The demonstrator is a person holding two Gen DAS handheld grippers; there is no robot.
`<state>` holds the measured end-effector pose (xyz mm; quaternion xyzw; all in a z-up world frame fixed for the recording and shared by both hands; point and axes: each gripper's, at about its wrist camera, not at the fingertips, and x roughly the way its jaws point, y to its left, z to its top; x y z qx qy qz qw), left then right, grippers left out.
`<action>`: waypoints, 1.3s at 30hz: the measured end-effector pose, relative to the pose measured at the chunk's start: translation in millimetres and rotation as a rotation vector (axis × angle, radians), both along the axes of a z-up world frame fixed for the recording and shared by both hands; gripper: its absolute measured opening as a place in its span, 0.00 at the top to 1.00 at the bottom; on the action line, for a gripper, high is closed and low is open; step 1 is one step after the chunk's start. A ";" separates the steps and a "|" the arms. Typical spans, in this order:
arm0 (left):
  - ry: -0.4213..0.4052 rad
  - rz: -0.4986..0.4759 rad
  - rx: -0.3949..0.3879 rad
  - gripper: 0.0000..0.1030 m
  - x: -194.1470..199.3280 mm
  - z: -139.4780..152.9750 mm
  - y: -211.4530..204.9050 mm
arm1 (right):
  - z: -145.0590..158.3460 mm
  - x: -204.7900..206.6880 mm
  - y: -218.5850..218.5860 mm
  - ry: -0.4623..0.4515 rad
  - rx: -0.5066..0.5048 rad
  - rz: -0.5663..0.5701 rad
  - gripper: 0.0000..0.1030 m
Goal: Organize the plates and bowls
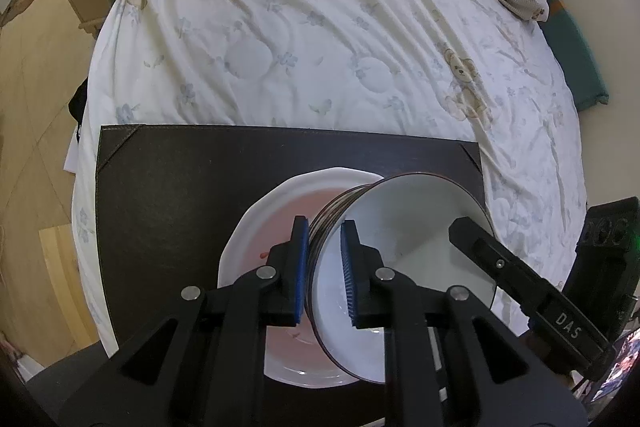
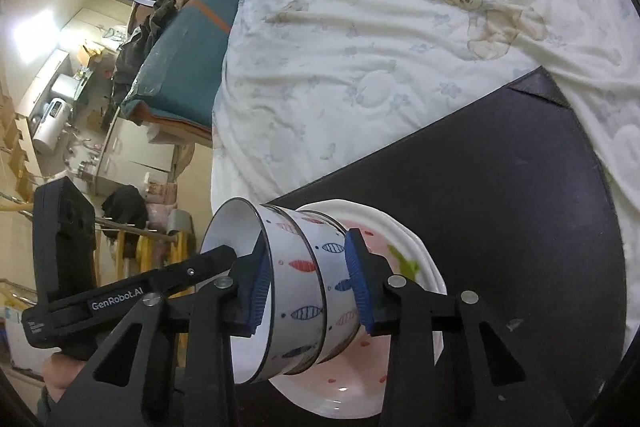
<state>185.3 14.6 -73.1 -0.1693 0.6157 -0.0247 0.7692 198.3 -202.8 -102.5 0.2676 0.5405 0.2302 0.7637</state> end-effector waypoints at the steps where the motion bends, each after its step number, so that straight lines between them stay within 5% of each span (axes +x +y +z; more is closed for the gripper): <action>1: -0.001 -0.002 0.007 0.86 -0.5 0.5 -1.2 | 0.4 0.0 0.0 -0.002 -0.004 0.001 0.63; 9: -0.044 -0.047 0.068 0.84 -10.1 13.3 -11.7 | 11.3 -3.9 -1.4 -0.031 0.020 0.013 0.63; 17: -0.190 -0.053 0.141 0.84 -39.3 44.1 -11.3 | 30.4 -20.2 -4.3 -0.109 -0.034 0.002 0.60; 21: -0.202 -0.071 0.008 0.84 -59.7 49.1 -5.3 | 47.9 -36.7 -5.6 -0.179 -0.095 0.002 0.43; 24: -0.218 -0.056 0.010 0.84 -76.9 53.7 -3.0 | 61.2 -51.3 -4.6 -0.227 -0.122 0.035 0.40; 32: -0.408 -0.052 0.209 0.82 -141.5 83.3 0.9 | 91.7 -106.9 -4.6 -0.371 -0.249 0.026 0.10; 33: -0.427 -0.038 0.218 0.66 -150.4 86.1 3.3 | 94.2 -115.0 -5.8 -0.379 -0.260 0.023 0.10; 34: -0.438 -0.020 0.226 0.34 -157.3 87.4 5.2 | 95.3 -120.3 -6.9 -0.379 -0.261 0.018 0.09; 36: -0.468 0.011 0.225 0.06 -169.7 89.6 9.2 | 98.0 -133.9 -12.6 -0.382 -0.263 -0.009 0.07; 39: -0.491 0.023 0.188 0.04 -180.0 86.8 13.5 | 101.0 -150.6 -18.5 -0.394 -0.285 -0.048 0.00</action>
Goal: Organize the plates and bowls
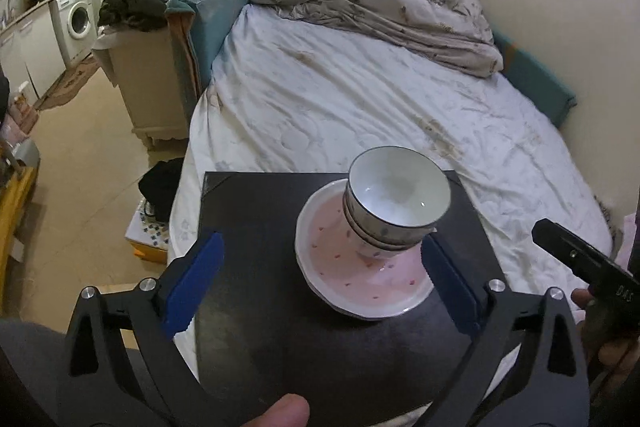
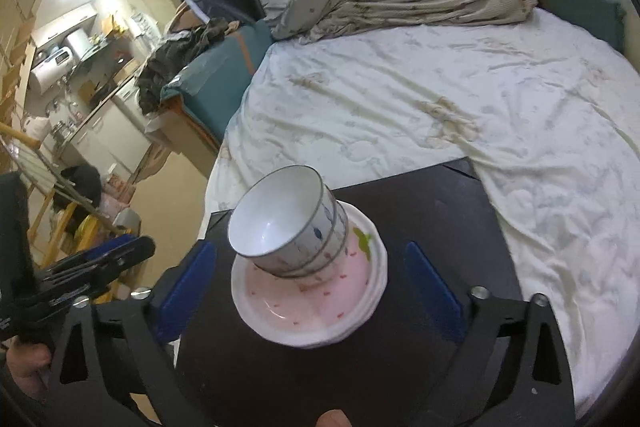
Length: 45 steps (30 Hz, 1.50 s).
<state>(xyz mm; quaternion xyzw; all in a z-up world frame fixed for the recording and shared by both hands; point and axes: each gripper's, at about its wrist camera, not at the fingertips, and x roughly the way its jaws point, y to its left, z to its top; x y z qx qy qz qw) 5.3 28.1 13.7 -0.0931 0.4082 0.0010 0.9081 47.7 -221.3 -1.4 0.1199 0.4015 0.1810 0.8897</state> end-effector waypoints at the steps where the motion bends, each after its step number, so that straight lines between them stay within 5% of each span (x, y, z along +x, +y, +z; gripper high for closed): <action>1: 0.012 0.003 -0.001 0.04 0.6 -4.1 0.2 | 1.1 -6.2 -1.8 -0.006 -0.002 -0.011 0.00; 12: 0.038 -0.014 0.142 0.04 -2.1 -28.5 -24.7 | -27.1 -38.3 3.4 -0.061 -0.114 -0.103 0.00; 21: 0.072 -0.001 0.125 0.00 0.1 -44.0 -25.0 | -44.0 -28.2 14.5 -0.039 -0.196 -0.089 0.00; 45: 0.087 -0.012 0.136 0.00 -0.8 -46.5 -29.2 | -43.6 -31.6 19.3 -0.027 -0.177 -0.057 0.00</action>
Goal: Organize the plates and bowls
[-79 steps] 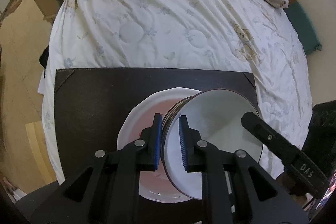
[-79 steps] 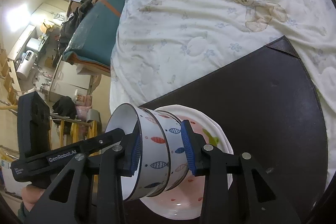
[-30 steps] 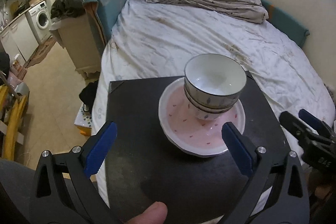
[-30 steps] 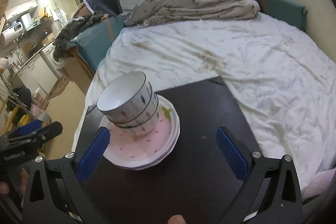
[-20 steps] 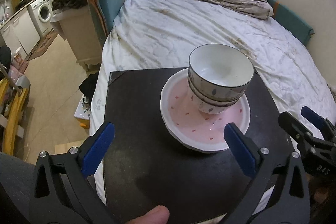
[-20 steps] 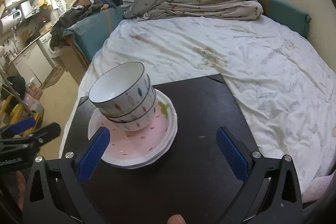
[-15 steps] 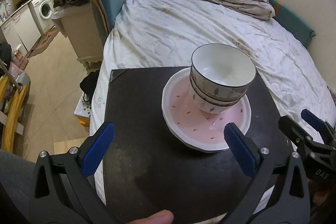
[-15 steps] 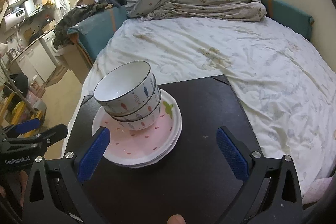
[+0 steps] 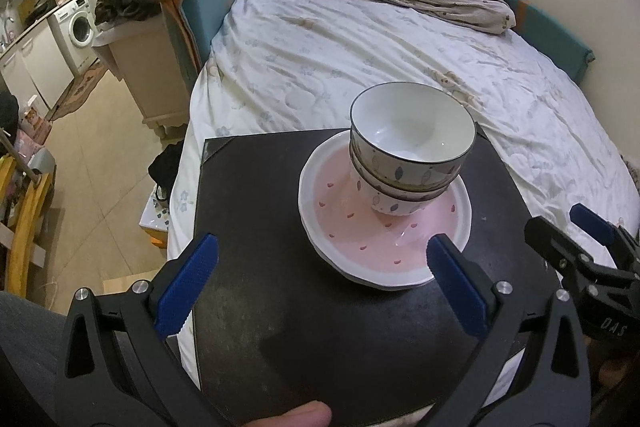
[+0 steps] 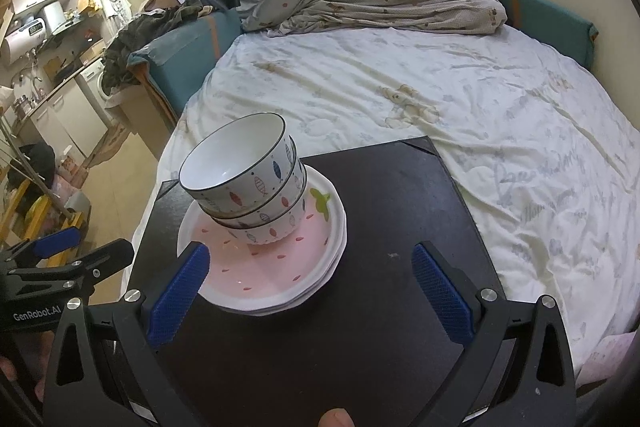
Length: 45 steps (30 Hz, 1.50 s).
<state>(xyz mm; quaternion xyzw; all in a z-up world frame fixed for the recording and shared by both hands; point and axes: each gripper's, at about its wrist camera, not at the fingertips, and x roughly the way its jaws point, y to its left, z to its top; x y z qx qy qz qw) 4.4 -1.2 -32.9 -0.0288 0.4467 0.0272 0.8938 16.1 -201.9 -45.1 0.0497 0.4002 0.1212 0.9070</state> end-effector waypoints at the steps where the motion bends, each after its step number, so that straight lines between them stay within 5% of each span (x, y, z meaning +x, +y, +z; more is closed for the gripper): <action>1: -0.001 0.001 0.000 0.00 0.3 0.1 -0.3 | -0.1 0.0 0.1 0.001 -0.003 0.000 0.00; 45: 0.019 0.020 -0.010 0.00 1.1 -3.0 5.6 | 3.3 -0.2 -2.5 0.003 0.005 -0.024 0.00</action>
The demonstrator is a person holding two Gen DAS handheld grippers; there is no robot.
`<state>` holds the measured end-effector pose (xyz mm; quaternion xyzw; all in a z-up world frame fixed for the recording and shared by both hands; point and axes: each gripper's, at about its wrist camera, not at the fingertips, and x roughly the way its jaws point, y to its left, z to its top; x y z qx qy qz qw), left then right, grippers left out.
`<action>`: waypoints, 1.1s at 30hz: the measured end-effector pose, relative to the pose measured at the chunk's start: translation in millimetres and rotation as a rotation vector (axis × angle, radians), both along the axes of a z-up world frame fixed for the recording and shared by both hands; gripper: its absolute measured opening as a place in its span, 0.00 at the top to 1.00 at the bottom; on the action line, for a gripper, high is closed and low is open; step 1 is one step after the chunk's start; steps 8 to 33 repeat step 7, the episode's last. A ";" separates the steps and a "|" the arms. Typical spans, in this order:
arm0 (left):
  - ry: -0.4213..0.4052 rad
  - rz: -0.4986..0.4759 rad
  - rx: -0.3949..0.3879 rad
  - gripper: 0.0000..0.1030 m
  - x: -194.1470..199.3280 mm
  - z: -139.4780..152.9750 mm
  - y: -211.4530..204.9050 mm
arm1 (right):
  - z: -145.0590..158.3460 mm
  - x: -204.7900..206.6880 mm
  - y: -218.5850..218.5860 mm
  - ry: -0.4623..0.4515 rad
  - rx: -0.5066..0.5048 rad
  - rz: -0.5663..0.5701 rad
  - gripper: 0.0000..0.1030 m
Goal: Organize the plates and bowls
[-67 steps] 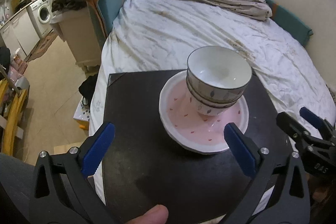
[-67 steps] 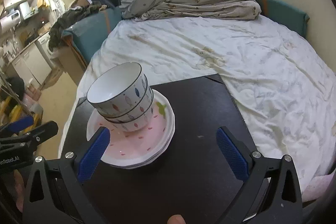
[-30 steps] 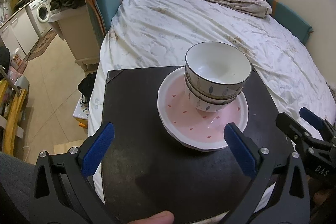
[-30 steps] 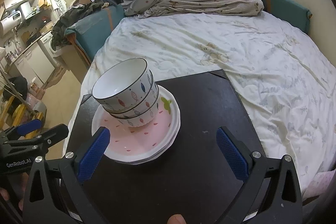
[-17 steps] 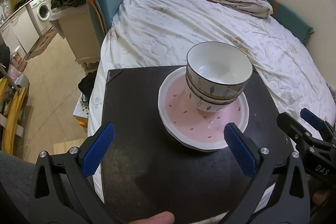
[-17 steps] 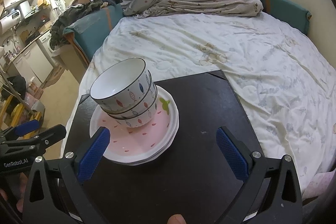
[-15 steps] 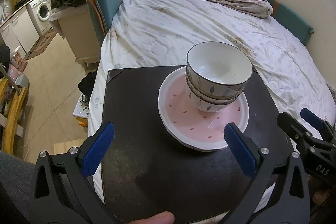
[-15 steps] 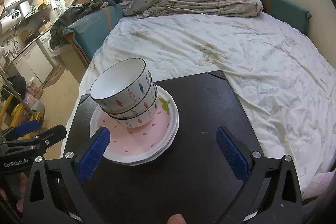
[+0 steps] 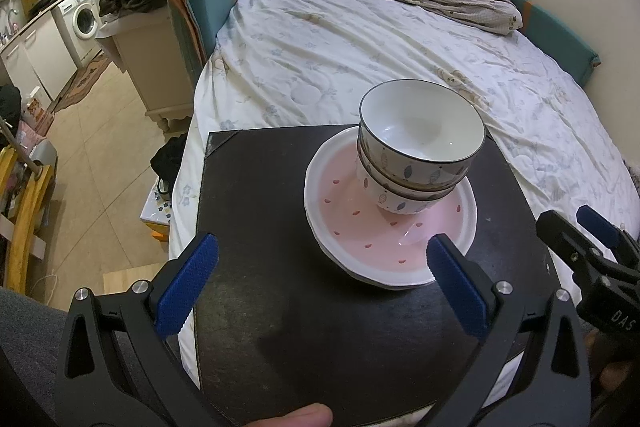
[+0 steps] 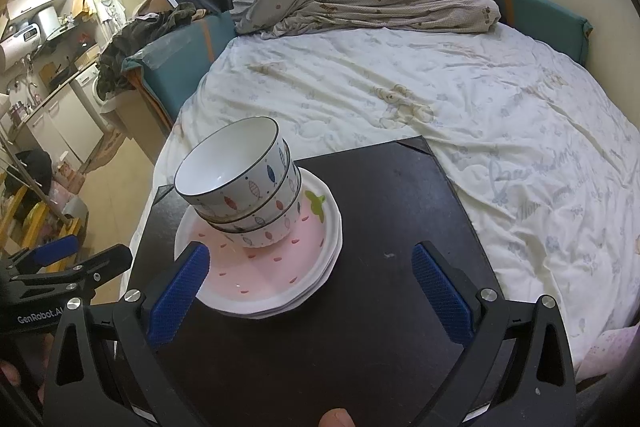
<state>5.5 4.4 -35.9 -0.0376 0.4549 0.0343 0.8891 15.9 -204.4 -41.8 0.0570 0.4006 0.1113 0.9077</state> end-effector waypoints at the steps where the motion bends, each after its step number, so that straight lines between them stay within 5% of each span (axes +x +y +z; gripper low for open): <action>1: 0.001 0.001 -0.002 0.00 0.1 -0.3 0.4 | 0.1 -0.1 0.0 0.000 0.000 0.000 0.00; 33: 0.006 0.004 -0.009 0.00 -0.7 -0.4 2.1 | 0.0 0.0 -0.4 -0.001 0.001 0.001 0.00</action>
